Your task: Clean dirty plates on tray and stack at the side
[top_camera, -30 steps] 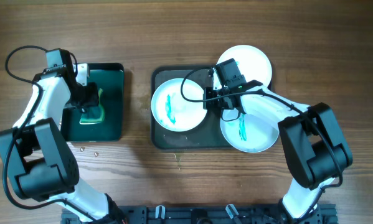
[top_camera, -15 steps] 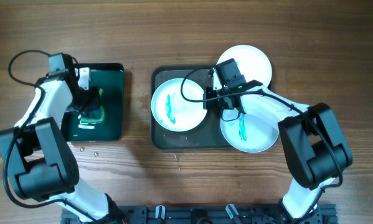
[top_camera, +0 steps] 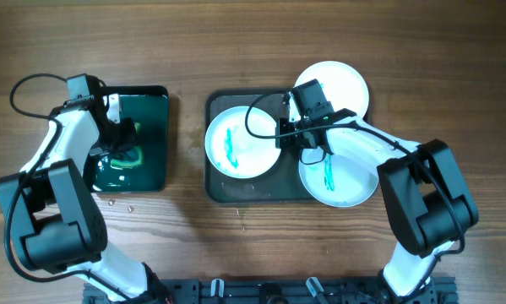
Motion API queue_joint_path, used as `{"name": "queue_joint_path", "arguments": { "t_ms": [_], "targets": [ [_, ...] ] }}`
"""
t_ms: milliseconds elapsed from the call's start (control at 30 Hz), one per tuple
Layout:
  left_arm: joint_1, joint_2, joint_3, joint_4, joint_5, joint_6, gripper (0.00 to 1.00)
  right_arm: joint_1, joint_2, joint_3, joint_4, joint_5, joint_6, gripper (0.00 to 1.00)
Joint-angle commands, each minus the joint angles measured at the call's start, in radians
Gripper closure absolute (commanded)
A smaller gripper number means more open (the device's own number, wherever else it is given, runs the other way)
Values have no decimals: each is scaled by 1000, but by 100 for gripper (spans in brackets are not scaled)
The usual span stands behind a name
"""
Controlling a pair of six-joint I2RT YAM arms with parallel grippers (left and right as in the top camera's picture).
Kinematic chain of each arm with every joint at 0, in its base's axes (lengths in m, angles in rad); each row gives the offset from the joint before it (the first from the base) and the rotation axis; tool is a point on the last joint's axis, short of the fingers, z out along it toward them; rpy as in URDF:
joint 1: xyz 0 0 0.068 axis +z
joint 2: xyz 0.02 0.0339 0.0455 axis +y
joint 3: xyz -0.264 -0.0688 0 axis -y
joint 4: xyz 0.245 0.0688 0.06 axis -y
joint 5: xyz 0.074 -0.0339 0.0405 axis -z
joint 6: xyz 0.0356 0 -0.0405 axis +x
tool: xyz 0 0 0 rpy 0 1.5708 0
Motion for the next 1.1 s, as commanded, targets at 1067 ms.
{"name": "queue_joint_path", "arguments": {
  "t_ms": [1067],
  "targets": [
    [-30, 6, -4, -3, 177, -143, 96, 3, 36, 12, -48, 24, 14, 96]
  ]
}}
